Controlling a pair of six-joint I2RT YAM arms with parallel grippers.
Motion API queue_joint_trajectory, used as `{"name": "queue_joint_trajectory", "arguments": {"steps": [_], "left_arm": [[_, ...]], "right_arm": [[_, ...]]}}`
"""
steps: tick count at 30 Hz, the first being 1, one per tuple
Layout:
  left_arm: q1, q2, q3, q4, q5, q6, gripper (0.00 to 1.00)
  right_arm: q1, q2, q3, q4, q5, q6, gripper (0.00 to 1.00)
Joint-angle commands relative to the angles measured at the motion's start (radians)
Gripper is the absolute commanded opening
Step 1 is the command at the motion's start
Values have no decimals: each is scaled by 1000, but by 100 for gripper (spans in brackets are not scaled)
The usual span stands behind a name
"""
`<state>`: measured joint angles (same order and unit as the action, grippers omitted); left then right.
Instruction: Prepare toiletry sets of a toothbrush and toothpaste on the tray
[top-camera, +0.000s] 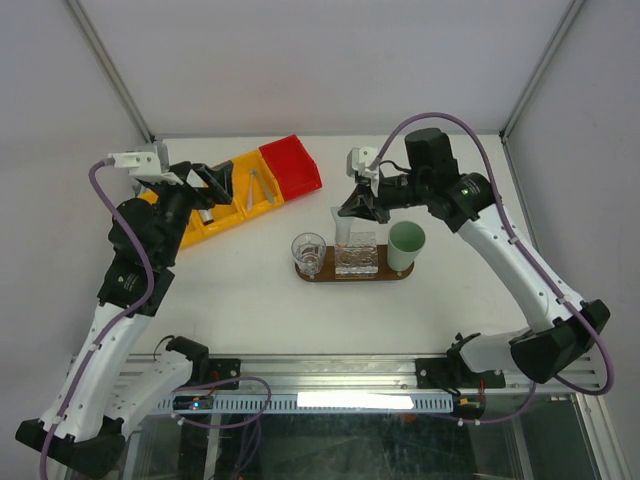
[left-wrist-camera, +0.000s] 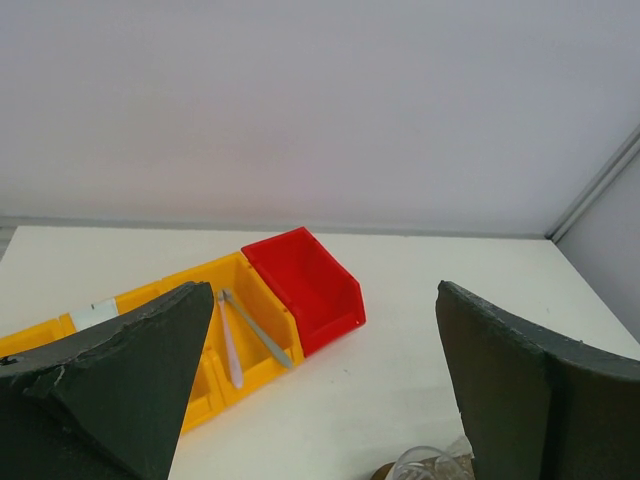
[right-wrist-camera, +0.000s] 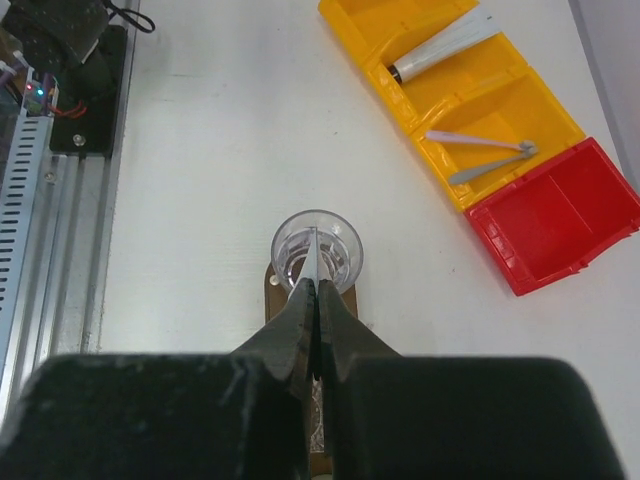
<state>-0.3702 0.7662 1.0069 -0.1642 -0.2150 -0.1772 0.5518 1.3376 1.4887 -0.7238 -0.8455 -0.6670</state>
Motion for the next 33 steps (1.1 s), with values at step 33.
{"name": "queue_joint_trajectory", "arguments": {"steps": [33], "left_arm": [[23,-7,-2,46,-13,-17,99]], "right_arm": [[-41,50,-111,161,31,-92,0]]}}
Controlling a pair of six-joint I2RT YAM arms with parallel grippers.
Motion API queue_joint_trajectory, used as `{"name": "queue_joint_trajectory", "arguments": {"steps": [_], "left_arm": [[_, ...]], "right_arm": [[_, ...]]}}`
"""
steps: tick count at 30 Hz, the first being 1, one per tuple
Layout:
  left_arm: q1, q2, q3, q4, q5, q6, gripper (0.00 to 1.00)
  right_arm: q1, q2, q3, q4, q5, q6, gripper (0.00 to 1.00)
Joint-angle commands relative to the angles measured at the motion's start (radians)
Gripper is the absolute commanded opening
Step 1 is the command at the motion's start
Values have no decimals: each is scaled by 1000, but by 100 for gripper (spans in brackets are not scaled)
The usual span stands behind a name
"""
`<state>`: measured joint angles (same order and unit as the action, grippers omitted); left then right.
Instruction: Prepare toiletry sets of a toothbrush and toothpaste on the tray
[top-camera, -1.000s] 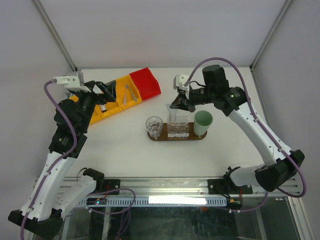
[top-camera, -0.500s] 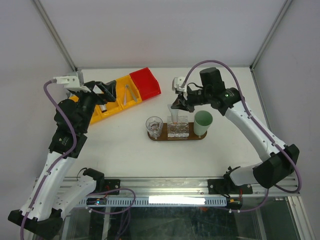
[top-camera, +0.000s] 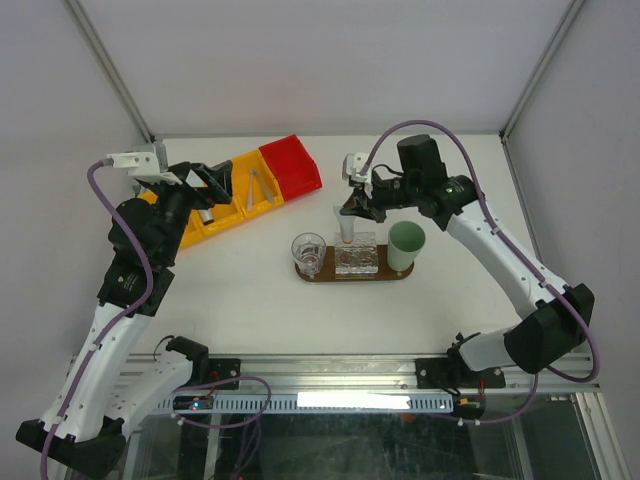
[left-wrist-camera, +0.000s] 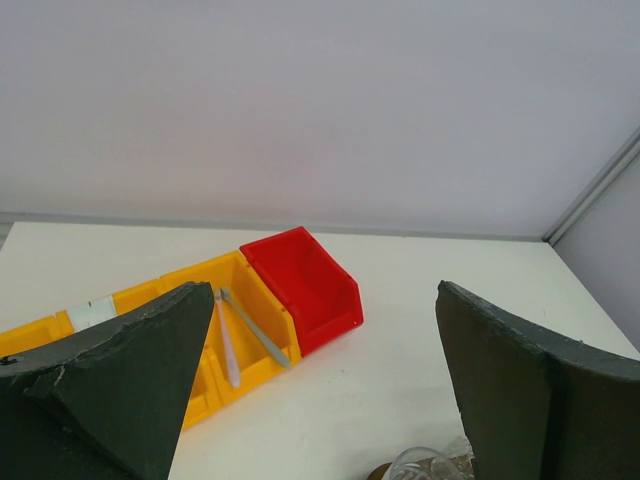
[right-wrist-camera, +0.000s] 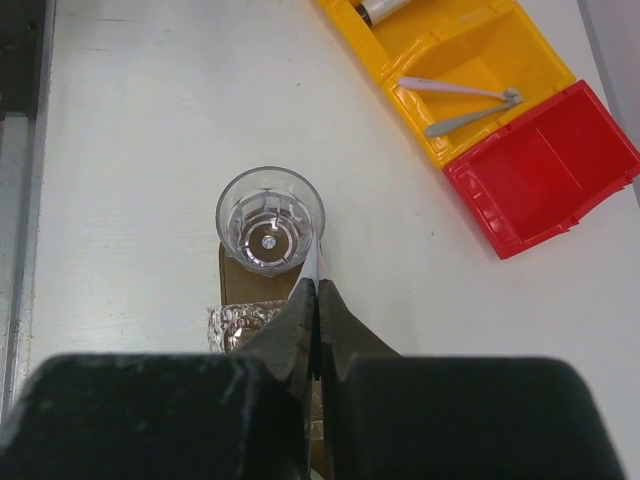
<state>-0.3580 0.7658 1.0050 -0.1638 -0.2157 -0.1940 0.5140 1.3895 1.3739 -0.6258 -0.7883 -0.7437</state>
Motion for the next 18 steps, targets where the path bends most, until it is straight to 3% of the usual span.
{"name": "queue_joint_trajectory", "arguments": {"steps": [1,18], "left_arm": [[11,-6,0,45,-10,0,99],[12,-6,0,45,-12,1,99]], "right_arm": [[-5,-2,2,63,-28,-16,0],[-5,-18,-71,138,-40,9,0]]}}
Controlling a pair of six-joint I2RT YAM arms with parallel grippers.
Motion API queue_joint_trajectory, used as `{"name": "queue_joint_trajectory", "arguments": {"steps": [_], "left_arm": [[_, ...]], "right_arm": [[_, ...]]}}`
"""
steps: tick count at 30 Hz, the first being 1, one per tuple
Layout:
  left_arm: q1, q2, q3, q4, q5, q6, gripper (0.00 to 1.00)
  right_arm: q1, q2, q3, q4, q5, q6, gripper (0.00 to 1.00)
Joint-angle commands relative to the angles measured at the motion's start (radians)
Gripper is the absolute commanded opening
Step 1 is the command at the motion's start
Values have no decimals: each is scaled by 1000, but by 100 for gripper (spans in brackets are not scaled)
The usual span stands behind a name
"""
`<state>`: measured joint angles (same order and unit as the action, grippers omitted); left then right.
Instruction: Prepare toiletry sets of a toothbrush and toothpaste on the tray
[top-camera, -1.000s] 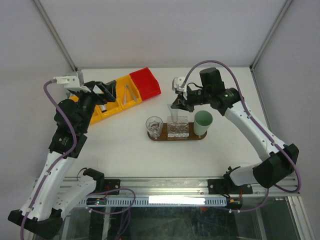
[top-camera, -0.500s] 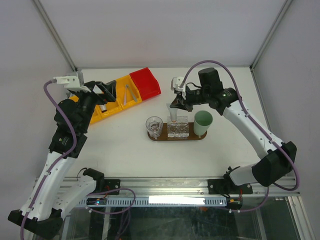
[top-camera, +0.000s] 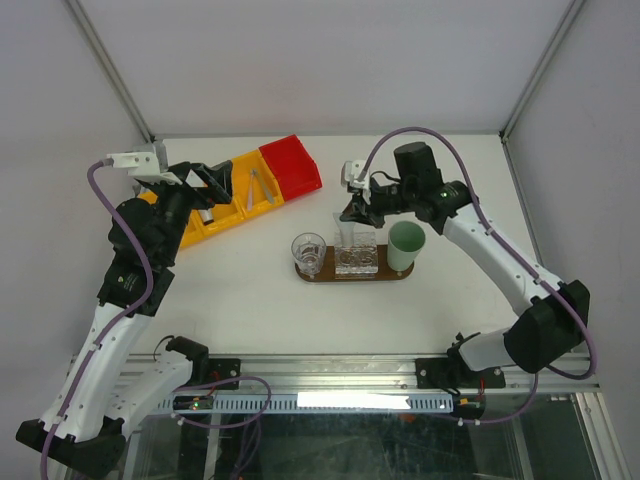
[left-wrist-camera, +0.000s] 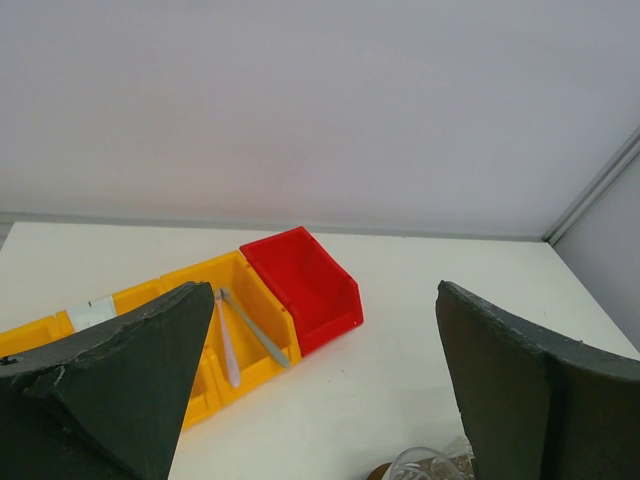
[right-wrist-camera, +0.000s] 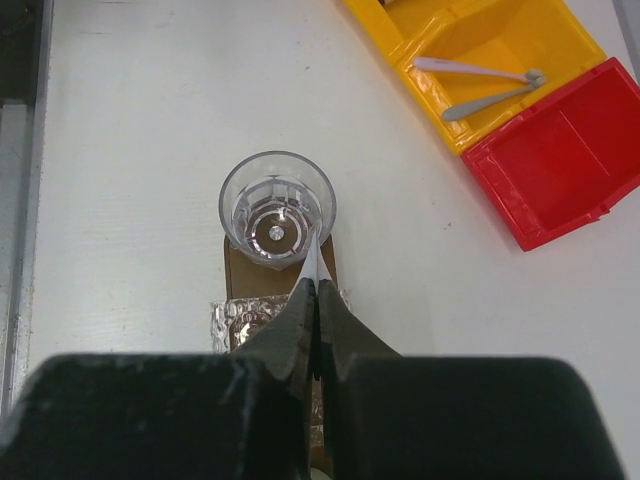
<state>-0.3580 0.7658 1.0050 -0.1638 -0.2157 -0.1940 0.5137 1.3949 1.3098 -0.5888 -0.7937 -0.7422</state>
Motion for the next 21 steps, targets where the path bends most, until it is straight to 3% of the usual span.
{"name": "queue_joint_trajectory", "arguments": {"steps": [1,21], "left_arm": [[10,-6,0,45,-12,2,99],[11,-6,0,45,-10,2,99]], "right_arm": [[-4,-24,-11,108,-36,9,0],[-4,-83,-159,311,-9,58,0]]}}
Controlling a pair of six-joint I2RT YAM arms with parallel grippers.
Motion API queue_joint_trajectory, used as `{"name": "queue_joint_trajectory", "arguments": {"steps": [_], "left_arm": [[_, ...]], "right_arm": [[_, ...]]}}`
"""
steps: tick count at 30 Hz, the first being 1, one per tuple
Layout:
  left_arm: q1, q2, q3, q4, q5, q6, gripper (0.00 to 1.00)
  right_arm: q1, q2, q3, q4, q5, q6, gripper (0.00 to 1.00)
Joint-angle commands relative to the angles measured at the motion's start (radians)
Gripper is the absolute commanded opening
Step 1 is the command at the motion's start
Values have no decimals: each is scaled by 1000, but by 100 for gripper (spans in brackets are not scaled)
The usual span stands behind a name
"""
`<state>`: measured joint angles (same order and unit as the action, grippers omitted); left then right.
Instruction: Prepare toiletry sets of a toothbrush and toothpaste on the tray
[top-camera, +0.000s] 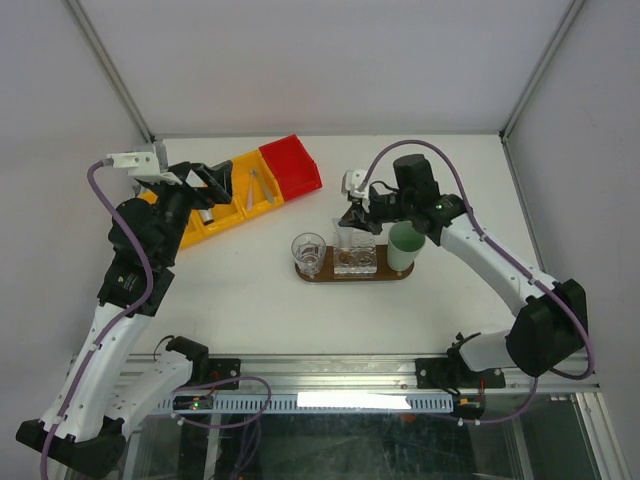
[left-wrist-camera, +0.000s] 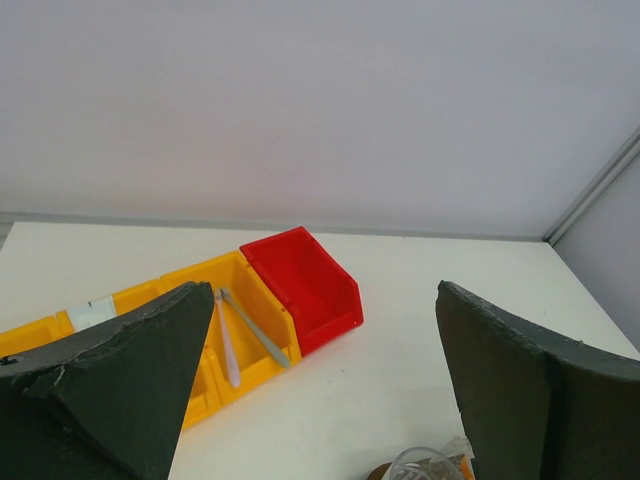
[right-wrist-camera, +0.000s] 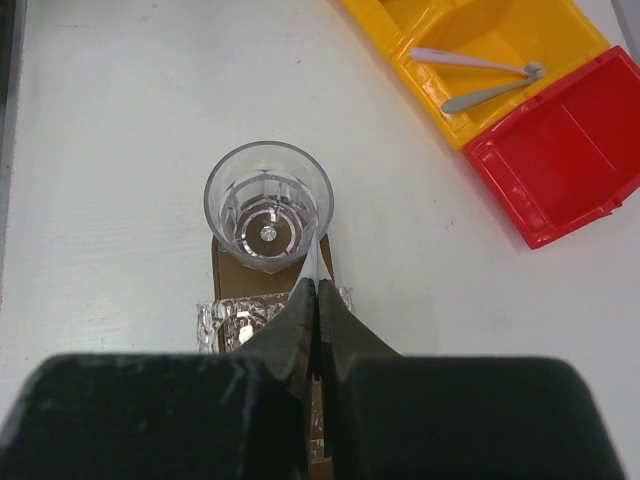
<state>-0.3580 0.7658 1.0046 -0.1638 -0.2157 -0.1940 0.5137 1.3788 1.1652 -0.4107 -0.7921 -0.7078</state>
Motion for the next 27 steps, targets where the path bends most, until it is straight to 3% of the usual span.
{"name": "queue_joint_trajectory", "arguments": {"steps": [1,27], "left_arm": [[11,-5,-1,45,-10,3,99],[19,-1,2,45,4,-3,99]], "right_arm": [[-4,-71,-21,142,-8,27,0],[-26,-113,-165,322,-19,84,0]]}}
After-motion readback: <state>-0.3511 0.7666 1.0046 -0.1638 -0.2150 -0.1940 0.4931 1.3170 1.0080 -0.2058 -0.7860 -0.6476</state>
